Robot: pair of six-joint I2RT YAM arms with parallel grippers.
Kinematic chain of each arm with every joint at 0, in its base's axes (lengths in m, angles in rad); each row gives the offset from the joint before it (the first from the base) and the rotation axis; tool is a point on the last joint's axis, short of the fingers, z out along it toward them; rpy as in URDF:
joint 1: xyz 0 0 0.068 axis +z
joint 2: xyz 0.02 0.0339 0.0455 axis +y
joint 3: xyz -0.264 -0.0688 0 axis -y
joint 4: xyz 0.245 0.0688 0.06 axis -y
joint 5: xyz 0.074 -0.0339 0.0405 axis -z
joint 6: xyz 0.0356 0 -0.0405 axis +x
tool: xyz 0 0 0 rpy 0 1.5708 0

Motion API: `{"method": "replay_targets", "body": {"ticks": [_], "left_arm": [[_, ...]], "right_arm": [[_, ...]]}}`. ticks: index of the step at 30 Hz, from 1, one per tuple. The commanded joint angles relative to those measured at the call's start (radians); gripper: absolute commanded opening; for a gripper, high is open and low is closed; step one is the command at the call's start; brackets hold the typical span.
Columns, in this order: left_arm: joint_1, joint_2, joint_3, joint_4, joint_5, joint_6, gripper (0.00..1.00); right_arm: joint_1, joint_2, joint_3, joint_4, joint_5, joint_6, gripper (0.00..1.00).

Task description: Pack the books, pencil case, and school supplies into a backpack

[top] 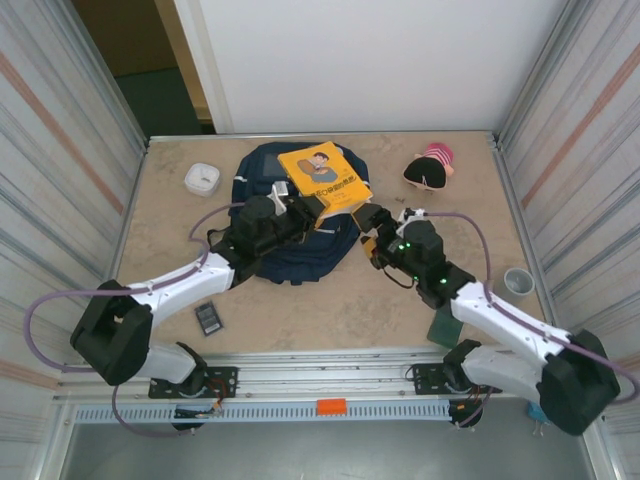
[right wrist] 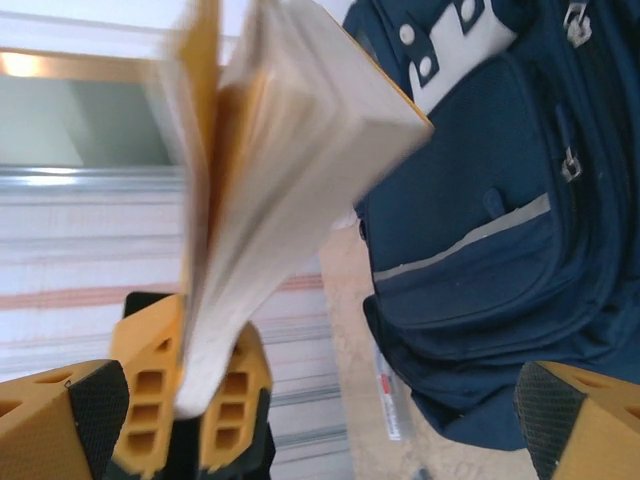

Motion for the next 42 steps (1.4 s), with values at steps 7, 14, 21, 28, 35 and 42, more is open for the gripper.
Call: {"method": "replay_targets", "body": {"ticks": [7,14,21,28,35,42], "left_arm": [[0.008,-0.005,-0.027,0.173,-0.002,-0.064,0.00],[0.008,-0.010,-0.044,0.183,0.006,-0.067,0.00],[0.002,-0.017,-0.054,0.183,0.016,-0.062,0.00],[-0.019,-0.014,-0.058,0.175,0.005,-0.060,0.00],[-0.006,-0.034,-0.050,0.084,-0.012,-0.002,0.10],[0.088,-0.215,-0.026,-0.380,-0.080,0.398,0.56]], "right_arm": [[0.030,0.200,0.140,0.336,0.010,0.100,0.99],[0.023,0.235,0.193,0.261,0.104,0.131,0.81],[0.032,0.252,0.218,0.165,0.245,0.149,0.64],[0.044,0.329,0.274,0.193,0.251,0.175,0.52],[0.044,0.332,0.293,0.083,0.189,0.180,0.16],[-0.072,0.214,0.271,-0.177,0.024,-0.022,0.03]]}}
